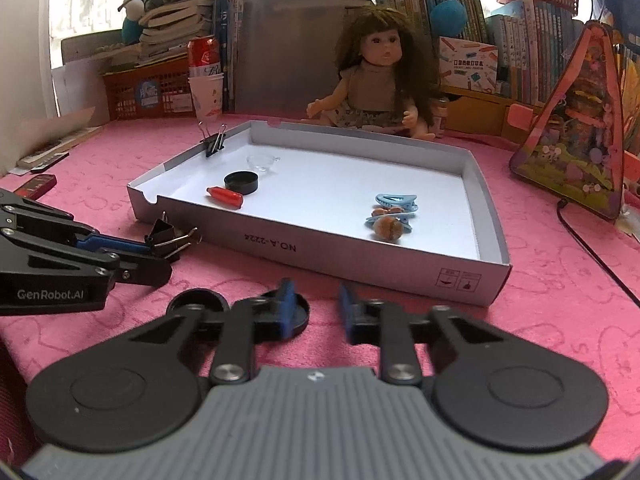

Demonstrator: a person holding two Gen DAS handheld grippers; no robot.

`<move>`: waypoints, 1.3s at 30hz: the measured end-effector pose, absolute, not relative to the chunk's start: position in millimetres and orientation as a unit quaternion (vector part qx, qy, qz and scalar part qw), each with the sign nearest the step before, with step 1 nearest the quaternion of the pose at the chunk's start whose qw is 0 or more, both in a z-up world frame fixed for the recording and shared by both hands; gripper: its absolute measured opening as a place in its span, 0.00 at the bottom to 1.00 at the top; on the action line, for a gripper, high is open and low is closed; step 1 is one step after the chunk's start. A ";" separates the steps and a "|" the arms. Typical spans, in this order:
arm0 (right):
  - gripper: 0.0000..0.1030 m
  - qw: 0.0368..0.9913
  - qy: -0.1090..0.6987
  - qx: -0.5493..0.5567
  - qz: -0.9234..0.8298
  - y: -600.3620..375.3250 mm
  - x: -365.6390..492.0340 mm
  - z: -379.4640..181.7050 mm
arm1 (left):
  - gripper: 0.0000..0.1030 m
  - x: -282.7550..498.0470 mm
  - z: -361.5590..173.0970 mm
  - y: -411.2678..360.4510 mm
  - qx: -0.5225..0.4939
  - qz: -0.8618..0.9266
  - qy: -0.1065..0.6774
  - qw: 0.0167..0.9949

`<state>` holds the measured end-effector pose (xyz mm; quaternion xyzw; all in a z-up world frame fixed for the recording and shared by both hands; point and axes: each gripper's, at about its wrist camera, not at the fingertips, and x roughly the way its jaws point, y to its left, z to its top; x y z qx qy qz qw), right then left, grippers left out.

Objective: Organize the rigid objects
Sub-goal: 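Grasp the black binder clip with the left gripper while the right approaches the black lid, then grasp the black round lid with the right gripper while the left lifts the binder clip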

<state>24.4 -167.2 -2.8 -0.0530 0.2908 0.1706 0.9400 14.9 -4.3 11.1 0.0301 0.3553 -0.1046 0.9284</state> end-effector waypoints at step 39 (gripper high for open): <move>0.60 0.934 0.277 -0.087 0.210 -173.3 4.5 -2.3 | 0.25 17.2 19.2 19.3 -0.010 -0.013 0.344 0.939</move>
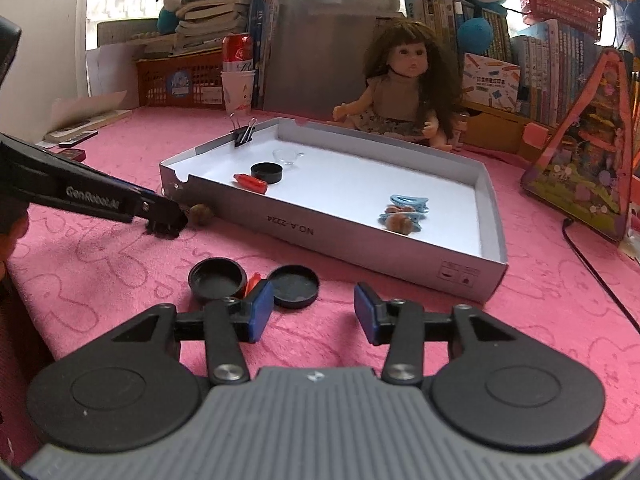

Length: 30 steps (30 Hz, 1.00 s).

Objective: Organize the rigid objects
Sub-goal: 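Grasp the black round lid with the right gripper while the left lifts the binder clip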

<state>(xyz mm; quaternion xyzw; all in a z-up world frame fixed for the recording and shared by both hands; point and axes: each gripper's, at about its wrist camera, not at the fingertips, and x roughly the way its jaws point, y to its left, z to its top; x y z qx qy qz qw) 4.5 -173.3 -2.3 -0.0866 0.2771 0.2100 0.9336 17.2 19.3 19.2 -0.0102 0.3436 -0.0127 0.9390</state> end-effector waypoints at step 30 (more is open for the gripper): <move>0.36 0.944 0.275 -0.060 0.173 -164.9 12.7 -7.2 | 0.31 14.1 7.5 11.4 -0.019 -0.006 0.347 0.938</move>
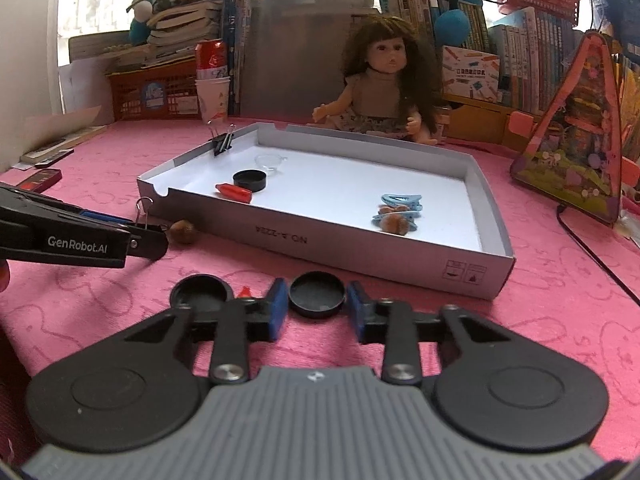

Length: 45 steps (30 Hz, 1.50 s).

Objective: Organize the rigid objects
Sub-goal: 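Grasp the black round lid with the right gripper while the left lifts the binder clip, then carry the binder clip into the tray with the left while the right carries the lid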

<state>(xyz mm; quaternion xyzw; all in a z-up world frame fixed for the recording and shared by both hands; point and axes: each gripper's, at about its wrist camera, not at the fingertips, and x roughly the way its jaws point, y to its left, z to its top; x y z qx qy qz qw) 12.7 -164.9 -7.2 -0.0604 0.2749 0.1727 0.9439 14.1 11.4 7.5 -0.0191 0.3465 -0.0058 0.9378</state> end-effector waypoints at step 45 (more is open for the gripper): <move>0.35 0.930 0.347 0.057 0.111 -202.4 170.1 52.5 | 0.31 200.5 71.0 5.2 -0.030 -0.053 0.357 0.932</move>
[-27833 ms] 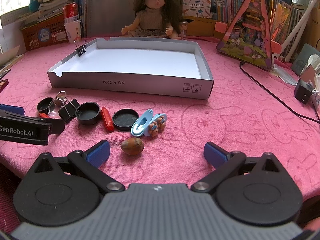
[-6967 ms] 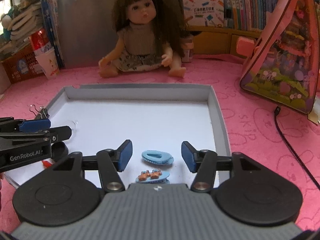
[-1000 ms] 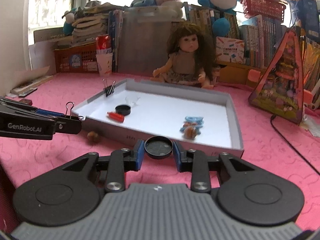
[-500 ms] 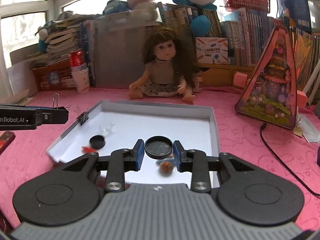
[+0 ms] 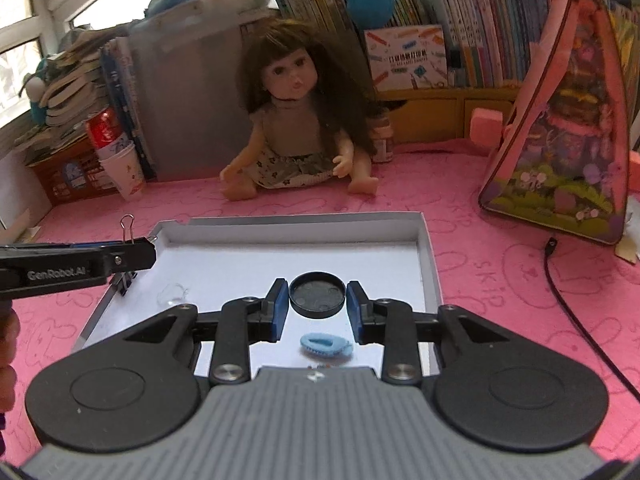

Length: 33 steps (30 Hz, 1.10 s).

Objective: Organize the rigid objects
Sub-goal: 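Carry the binder clip into the tray with the left while the right carries the lid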

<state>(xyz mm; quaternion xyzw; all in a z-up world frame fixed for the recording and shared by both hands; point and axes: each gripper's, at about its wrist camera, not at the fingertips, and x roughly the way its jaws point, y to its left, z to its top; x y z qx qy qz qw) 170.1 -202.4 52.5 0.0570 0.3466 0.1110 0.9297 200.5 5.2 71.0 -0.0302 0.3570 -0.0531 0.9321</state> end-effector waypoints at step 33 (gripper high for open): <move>0.36 0.911 0.399 0.049 0.089 -199.0 210.7 9.1 | 0.32 248.7 21.3 -12.6 0.010 -0.039 0.391 0.920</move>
